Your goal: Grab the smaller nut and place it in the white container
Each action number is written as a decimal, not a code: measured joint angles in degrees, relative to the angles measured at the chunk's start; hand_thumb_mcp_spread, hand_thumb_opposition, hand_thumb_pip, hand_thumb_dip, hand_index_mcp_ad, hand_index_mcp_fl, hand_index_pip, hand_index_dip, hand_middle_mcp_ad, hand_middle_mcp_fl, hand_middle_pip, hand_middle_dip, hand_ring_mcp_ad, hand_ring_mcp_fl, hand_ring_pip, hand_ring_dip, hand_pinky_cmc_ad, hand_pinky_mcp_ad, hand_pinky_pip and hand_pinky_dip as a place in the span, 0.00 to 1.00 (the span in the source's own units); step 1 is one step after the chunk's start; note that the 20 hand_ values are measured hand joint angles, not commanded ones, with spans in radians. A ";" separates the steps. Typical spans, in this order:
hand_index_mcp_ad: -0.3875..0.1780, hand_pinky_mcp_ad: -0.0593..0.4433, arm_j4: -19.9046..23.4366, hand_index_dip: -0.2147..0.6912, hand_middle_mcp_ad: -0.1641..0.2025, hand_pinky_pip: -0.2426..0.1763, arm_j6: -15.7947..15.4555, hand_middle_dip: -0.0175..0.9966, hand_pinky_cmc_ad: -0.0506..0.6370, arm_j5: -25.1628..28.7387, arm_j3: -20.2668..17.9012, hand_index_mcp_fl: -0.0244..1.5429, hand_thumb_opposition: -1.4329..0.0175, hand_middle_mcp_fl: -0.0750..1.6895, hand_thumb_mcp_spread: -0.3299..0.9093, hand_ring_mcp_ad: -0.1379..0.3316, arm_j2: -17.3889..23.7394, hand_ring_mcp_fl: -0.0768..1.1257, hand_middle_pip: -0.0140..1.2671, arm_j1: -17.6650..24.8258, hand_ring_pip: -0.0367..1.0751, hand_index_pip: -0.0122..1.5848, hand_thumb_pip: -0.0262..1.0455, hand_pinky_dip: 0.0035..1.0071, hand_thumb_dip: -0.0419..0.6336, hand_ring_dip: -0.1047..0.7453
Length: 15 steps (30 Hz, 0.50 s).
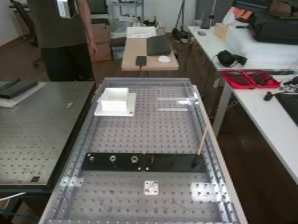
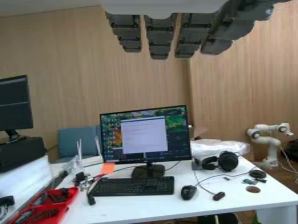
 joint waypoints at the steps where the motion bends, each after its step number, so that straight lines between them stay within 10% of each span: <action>1: 0.66 0.22 -0.04 0.25 0.61 0.55 0.02 0.04 0.14 0.03 -0.01 0.02 0.99 0.05 0.26 0.42 0.03 0.07 0.03 0.00 0.04 0.01 0.03 0.01 0.08 0.14; 5: 0.66 0.28 -0.11 0.25 0.61 0.55 0.10 0.04 0.18 -0.02 -0.02 0.03 0.84 0.05 0.41 0.44 0.07 0.08 0.05 -0.05 0.06 0.01 0.26 0.09 0.10 0.14; 15: 0.66 0.62 -0.35 0.26 0.60 0.40 0.13 0.10 0.53 -0.10 0.16 0.03 0.55 0.04 0.49 0.66 -0.06 0.07 0.09 -0.01 0.11 0.04 0.26 0.33 0.10 0.14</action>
